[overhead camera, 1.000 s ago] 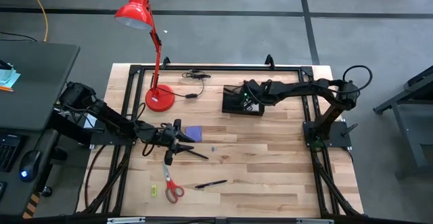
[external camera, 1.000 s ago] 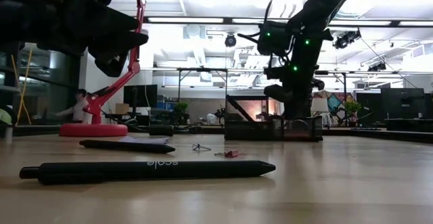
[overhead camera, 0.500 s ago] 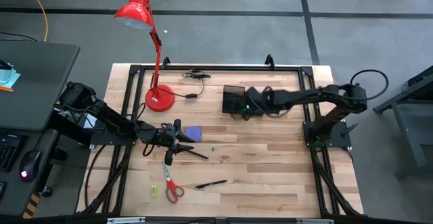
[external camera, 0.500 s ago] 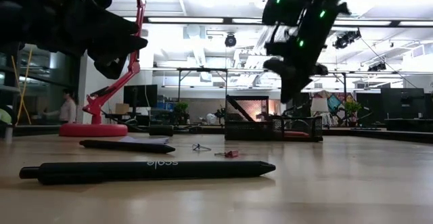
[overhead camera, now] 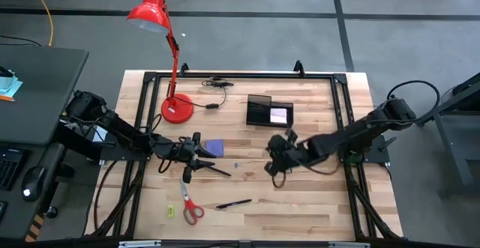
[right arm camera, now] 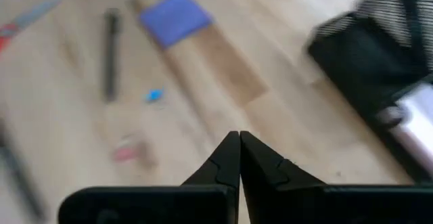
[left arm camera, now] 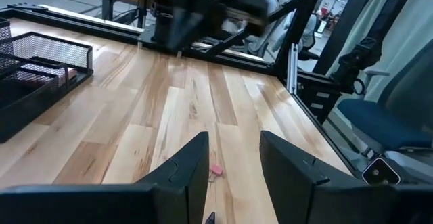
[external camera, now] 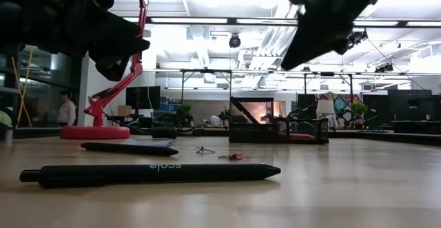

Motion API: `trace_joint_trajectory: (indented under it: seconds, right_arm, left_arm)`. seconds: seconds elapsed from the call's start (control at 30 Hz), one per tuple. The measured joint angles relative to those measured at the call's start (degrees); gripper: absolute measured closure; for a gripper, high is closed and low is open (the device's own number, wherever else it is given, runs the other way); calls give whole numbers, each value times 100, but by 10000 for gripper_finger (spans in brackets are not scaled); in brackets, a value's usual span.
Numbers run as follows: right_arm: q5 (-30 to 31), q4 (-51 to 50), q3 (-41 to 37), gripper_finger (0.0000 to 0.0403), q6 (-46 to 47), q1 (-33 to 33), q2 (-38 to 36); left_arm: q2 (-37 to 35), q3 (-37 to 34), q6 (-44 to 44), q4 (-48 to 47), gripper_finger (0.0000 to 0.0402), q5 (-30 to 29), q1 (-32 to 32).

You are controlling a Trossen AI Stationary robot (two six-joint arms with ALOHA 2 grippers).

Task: Pick and place office supplies into organizer
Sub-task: Put the pink binder clip into the black desk organizer

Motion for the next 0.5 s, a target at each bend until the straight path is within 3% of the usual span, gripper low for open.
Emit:
trace_joint_trajectory:
  seconds: [0.3, 0.5]
  right_arm:
    - [-225, 1054, 0, 397, 636, 661, 650]
    - [-465, 1698, 0, 339, 1056, 774, 1405]
  left_arm:
    - [0, 0, 0, -2, 284, -1, 0]
    - [0, 0, 0, -2, 284, -2, 0]
